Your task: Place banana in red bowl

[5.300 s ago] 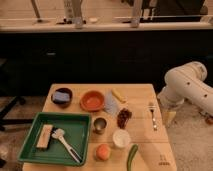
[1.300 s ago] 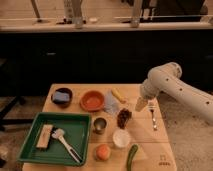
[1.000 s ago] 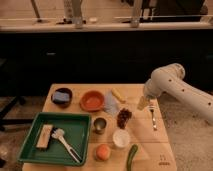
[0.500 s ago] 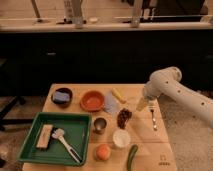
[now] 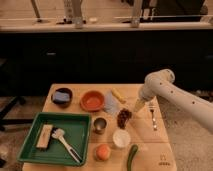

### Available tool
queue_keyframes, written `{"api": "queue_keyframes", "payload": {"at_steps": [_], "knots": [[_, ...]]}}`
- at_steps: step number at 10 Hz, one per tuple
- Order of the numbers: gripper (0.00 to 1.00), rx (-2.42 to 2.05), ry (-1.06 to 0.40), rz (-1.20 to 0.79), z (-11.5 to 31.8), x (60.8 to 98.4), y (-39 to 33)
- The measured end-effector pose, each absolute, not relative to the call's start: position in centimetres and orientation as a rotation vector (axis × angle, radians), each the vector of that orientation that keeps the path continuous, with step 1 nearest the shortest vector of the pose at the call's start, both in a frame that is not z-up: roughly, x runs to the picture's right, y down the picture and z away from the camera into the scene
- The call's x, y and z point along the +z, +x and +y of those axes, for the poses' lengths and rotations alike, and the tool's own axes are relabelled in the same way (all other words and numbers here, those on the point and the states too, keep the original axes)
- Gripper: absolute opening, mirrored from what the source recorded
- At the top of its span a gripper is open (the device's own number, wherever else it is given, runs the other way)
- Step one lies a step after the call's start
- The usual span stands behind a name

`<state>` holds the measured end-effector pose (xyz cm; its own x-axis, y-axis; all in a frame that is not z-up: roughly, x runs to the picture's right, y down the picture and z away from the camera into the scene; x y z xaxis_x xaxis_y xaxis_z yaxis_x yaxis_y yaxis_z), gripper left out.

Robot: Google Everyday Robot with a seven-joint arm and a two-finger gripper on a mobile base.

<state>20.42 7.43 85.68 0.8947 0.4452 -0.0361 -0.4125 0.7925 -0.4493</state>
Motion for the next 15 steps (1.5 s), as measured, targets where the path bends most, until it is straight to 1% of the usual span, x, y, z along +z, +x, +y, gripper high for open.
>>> {"api": "queue_keyframes", "payload": {"at_steps": [5,15], "knots": [[0.8,0.467,-0.447,-0.094,7.7,88.2,19.1],[0.8,0.426,-0.499,-0.115,7.2,92.5,14.0]]}}
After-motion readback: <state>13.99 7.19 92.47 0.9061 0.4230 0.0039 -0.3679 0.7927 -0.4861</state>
